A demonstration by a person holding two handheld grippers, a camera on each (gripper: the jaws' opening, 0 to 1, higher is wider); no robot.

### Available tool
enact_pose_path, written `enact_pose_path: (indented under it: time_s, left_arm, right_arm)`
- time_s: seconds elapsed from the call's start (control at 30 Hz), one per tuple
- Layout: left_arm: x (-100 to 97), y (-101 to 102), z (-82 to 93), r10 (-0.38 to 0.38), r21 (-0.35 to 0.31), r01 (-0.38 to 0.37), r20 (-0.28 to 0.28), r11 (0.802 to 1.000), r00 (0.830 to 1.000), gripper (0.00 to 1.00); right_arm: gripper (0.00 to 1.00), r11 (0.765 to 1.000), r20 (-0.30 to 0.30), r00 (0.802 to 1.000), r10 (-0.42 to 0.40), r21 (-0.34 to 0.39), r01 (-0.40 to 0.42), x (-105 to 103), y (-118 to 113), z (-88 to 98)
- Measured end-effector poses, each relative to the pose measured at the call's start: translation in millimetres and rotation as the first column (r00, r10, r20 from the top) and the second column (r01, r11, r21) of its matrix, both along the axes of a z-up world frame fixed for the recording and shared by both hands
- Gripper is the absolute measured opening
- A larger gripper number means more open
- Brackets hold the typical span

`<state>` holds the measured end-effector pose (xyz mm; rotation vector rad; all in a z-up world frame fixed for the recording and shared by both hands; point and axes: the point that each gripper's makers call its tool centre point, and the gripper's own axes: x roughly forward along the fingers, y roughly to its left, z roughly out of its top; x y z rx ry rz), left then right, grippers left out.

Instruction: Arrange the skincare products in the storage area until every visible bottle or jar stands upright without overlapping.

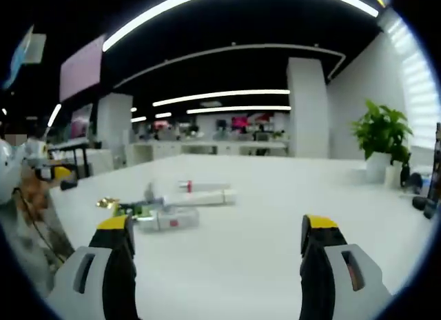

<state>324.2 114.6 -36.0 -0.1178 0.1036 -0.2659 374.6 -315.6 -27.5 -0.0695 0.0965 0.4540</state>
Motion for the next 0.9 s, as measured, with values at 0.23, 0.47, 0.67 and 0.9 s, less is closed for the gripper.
enact_pose_path:
  time_s: [0.23,0.47,0.67,0.9]
  left_arm:
    - [-4.0,-5,3.4,-0.018,-0.012,0.018,0.022,1.000,1.000,0.99]
    - [-8.4,-7,4.1,-0.018,-0.011,0.018,0.036,1.000,0.999,0.99]
    - [-11.2,-4,3.4,-0.005,-0.008,0.006,0.036,1.000,0.999,0.99]
    - [-12.0,-5,3.6,-0.003,-0.017,0.003,0.038,1.000,0.999,0.99]
  right_arm:
    - [1.00,1.000,0.020,1.000,0.009,0.010,-0.009,0,6,10.5]
    - [1.00,0.999,0.021,0.999,0.036,0.030,-0.036,4,14,19.3]
    - [1.00,0.998,0.042,0.997,0.057,0.012,-0.058,4,23,27.2]
    - [1.00,0.998,0.041,0.997,0.062,-0.001,-0.062,1,23,24.8]
